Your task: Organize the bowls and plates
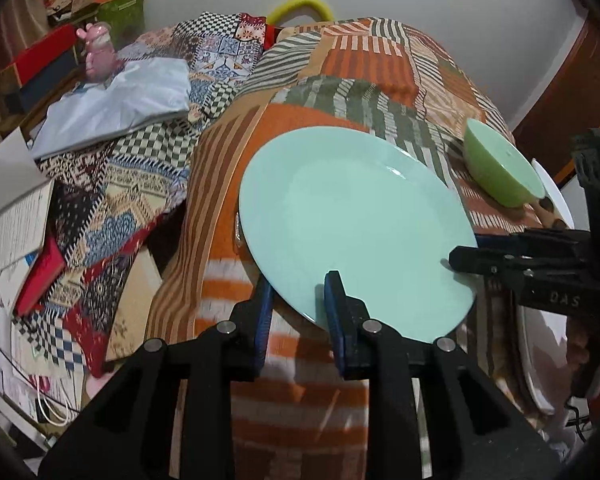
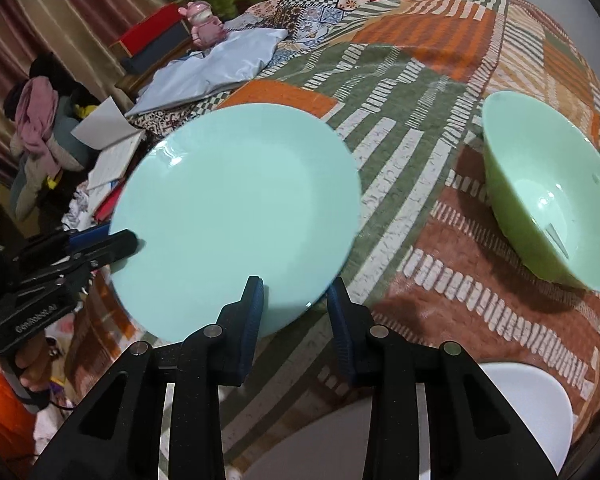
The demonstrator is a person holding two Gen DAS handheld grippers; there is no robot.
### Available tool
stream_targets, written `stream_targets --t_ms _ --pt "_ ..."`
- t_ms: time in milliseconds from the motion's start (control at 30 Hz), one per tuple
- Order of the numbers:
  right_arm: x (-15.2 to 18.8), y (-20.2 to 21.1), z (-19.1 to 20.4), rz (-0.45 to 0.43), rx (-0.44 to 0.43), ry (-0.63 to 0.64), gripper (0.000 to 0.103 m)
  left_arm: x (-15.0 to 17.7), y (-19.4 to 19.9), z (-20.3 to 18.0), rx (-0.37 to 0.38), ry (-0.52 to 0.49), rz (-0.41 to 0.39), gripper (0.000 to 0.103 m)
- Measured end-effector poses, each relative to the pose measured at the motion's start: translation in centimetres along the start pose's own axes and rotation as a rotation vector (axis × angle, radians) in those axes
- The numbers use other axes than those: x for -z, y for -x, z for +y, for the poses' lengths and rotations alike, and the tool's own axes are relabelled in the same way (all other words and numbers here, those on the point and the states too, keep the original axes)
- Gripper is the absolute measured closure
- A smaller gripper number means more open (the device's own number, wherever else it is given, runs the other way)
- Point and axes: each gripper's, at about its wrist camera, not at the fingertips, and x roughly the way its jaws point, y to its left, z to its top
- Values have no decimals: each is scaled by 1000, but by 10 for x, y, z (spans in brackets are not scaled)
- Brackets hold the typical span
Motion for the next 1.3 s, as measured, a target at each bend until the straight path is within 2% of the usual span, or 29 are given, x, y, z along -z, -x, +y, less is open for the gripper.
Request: stream_targets --t_ms 100,233,467,700,933,1300 --pt "-6 -2 -6 1 -3 -32 73 0 2 4 -33 9 -1 77" --pt "-11 -5 -5 -2 9 -31 73 -6 -3 11 -35 19 3 77" --pt "-22 -19 -3 6 1 -10 73 -19 -22 16 -10 27 17 77" --pt "-18 -17 -8 -6 -30 -29 74 -23 -32 23 30 60 13 76" --pt "-9 -4 -8 -26 -40 -38 75 -21 -19 12 0 31 -2 76" --pt "6 27 -11 -91 -47 -40 75 -10 14 -10 -2 1 -39 76"
